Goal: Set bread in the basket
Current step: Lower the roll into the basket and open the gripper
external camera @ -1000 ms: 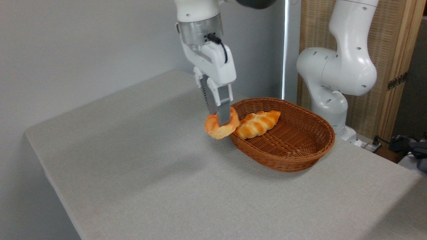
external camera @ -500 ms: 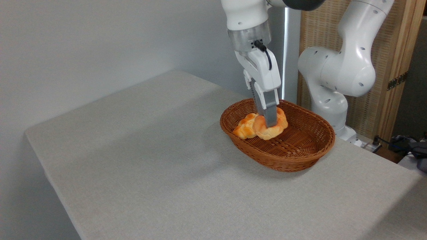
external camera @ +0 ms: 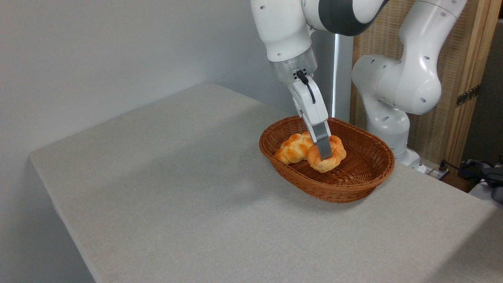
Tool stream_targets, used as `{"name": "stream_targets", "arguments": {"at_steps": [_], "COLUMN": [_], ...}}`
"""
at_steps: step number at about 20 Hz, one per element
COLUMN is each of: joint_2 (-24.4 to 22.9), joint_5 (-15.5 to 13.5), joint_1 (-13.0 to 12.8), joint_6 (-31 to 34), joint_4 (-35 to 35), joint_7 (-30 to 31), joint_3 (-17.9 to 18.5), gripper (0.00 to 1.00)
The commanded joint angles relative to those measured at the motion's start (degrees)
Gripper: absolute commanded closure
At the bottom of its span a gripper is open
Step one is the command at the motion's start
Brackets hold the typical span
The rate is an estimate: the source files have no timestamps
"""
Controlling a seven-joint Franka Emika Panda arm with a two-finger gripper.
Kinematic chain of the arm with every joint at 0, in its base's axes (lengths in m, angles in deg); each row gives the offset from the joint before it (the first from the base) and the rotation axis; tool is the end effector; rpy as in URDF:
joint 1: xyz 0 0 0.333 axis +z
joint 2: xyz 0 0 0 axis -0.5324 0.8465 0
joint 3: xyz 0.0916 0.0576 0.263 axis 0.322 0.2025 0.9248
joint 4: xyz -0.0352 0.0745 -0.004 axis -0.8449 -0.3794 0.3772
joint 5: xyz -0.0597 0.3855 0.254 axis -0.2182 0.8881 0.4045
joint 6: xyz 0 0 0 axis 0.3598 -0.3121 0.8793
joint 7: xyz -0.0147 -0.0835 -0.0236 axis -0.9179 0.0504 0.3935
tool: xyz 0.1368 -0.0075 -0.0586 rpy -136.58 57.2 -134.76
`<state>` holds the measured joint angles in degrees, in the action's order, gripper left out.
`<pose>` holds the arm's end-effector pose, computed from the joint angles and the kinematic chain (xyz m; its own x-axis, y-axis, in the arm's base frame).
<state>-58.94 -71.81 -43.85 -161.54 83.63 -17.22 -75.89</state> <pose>0.4121 -0.0180 0.3805 0.2387 -0.9554 -0.1741 -0.9489 -0.2676 0.1675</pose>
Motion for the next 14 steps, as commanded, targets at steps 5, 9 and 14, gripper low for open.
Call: {"name": "stream_targets", "arguments": {"at_steps": [5, 9, 14], "joint_2": [0.99, 1.25, 1.16], "joint_5": [1.11, 1.11, 0.67], "joint_1": [-2.11, -2.11, -2.11], "joint_6": [-0.94, -1.29, -1.29], "joint_4": [0.05, 0.05, -0.74], "joint_7": [-0.79, -0.70, -0.17], "joint_3": [1.01, 1.01, 1.01], "gripper": [0.00, 0.00, 0.00]}}
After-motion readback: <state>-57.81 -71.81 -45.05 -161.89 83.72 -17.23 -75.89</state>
